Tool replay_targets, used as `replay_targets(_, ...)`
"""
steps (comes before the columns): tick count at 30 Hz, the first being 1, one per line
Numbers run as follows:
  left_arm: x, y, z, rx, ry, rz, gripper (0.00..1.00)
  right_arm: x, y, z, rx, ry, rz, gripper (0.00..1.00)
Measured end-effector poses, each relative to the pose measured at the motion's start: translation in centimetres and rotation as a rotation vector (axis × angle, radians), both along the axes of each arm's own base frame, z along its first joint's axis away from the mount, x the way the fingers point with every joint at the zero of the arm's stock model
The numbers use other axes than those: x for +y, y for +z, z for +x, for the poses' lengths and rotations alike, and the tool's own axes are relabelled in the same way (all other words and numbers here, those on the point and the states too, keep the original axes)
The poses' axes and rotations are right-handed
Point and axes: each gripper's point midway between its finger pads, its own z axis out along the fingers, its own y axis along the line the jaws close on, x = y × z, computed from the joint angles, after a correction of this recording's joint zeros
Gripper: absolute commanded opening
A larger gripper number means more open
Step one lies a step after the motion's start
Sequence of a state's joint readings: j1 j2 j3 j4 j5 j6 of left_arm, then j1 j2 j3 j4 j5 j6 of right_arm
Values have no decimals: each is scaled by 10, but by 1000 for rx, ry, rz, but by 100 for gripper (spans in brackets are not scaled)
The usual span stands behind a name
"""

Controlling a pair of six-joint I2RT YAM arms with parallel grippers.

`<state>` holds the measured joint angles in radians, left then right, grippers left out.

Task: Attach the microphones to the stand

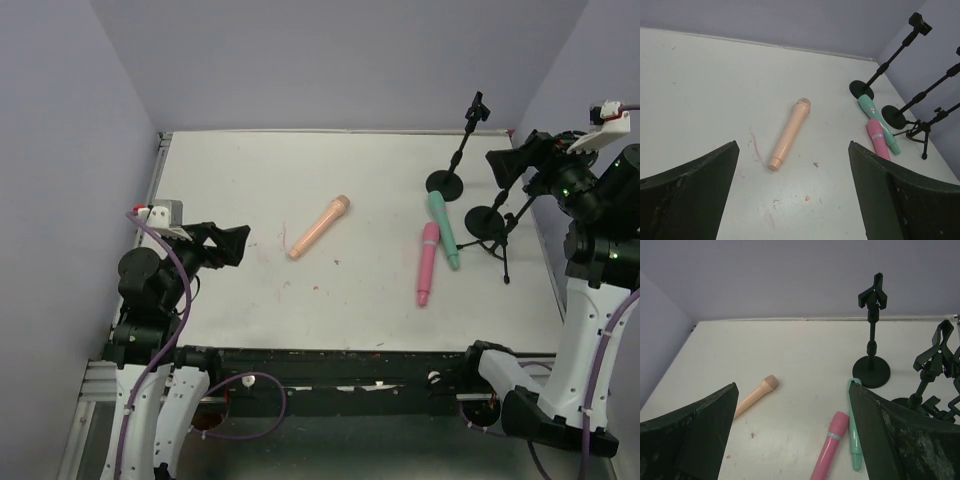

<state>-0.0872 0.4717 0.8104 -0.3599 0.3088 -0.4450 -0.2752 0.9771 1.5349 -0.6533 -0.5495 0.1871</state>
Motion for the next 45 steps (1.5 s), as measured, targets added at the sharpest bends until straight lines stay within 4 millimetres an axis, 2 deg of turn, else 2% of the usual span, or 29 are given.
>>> replay_targets(3, -1, -20, -1, 30, -3, 1, 99, -4, -10, 11, 32, -2, 2, 100)
replay_targets(6, -1, -32, -3, 50, -8, 7, 99, -2, -14, 16, 38, 30, -26, 100)
replay_targets(13, -2, -40, -2, 39, -22, 41, 99, 34, -30, 11, -23, 380, -205, 100)
replay_targets(17, -3, -64, 2, 76, -32, 61, 99, 51, -41, 10, -39, 521, -248, 100)
replay_targets(21, -2, -89, 4, 119, -35, 80, 99, 74, -54, 18, -23, 607, -266, 100)
replay_targets(25, -2, -96, 8, 136, -35, 90, 99, 90, -77, 40, 41, 614, -280, 100)
replay_targets(27, -2, -98, 9, 146, -35, 91, 99, 84, -96, 61, 100, 538, -290, 100)
replay_targets(29, -2, -100, 10, 156, -36, 92, 99, 67, -124, 87, 178, 400, -306, 97)
replay_targets(30, -2, -101, 11, 159, -37, 92, 99, 66, -128, 89, 189, 385, -309, 97)
replay_targets(34, -2, -99, 11, 152, -38, 92, 99, 48, -161, 122, 279, 217, -308, 97)
replay_targets(39, -3, -99, 11, 151, -39, 92, 99, 35, -187, 158, 313, 31, -308, 96)
replay_targets(45, -3, -99, 11, 148, -46, 94, 99, 14, -214, 183, 311, -149, -299, 95)
